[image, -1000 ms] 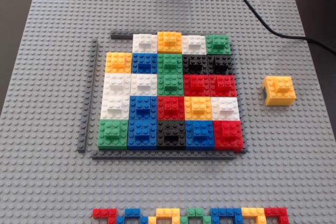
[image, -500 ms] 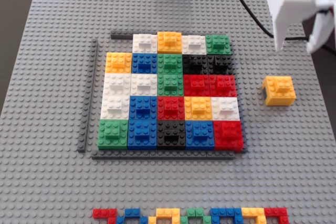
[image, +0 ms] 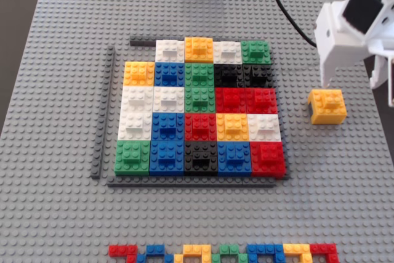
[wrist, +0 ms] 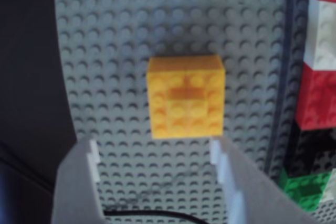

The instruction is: Grab the cube and place it into the grid

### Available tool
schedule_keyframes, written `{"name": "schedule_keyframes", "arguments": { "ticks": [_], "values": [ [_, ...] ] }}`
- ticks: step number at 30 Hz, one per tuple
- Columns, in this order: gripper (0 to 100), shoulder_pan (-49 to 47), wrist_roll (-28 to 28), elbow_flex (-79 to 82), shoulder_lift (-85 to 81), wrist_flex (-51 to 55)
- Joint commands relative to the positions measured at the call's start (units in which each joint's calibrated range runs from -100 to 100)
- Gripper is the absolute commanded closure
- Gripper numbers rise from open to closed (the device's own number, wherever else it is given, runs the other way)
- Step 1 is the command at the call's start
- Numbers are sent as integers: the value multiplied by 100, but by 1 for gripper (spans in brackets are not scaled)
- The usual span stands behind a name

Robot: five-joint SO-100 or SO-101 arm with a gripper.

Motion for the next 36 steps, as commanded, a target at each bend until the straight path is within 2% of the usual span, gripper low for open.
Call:
{"name": "schedule_keyframes", "arguments": {
  "ticks": [1,36],
  "values": [
    [73,90,44,-513,-71,-17],
    [74,149,112,-468,161,-193]
  ]
}}
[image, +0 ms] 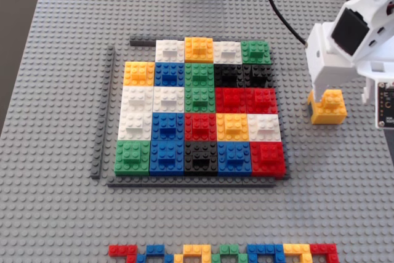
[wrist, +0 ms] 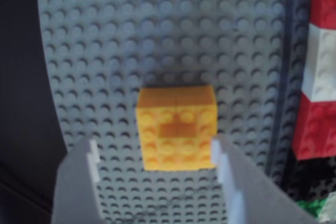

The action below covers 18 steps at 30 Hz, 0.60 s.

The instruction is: Grab the cube and place it into the grid

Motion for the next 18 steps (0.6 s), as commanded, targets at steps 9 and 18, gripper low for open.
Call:
{"name": "schedule_keyframes", "arguments": {
  "ticks": [9,18],
  "values": [
    [74,-26,10,-245,-161,-66],
    [75,-33,15,54,-299,-154]
  ]
}}
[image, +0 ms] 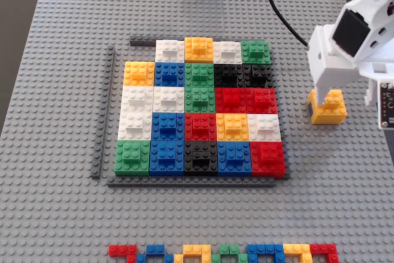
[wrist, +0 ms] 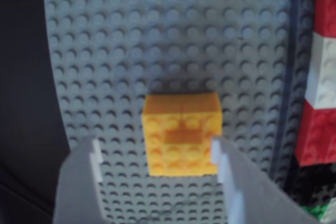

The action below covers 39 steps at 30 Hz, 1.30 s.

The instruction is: Grab the cube and place it into the grid

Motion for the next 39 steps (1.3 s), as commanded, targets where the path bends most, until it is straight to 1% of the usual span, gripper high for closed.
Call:
{"name": "schedule_keyframes", "arguments": {
  "ticks": [1,4,9,24,39],
  "values": [
    [76,-33,10,28,-307,-66],
    [78,-33,15,73,-333,-71],
    [86,-11,29,209,-350,-95],
    [96,18,78,308,-453,-90],
    [98,92,195,245,-1150,110]
  ]
}}
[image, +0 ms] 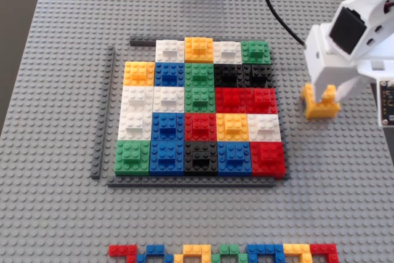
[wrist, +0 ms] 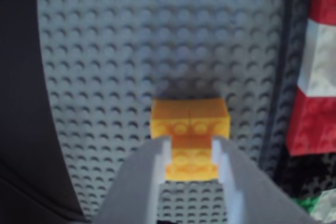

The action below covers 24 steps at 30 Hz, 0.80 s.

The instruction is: Grab the cube and place it into the grid

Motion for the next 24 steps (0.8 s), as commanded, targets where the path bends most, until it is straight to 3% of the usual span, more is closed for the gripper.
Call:
{"name": "schedule_keyframes", "arguments": {
  "ticks": [1,24],
  "values": [
    [98,99,73,-82,-990,85],
    [99,659,635,852,-3561,843]
  ]
}}
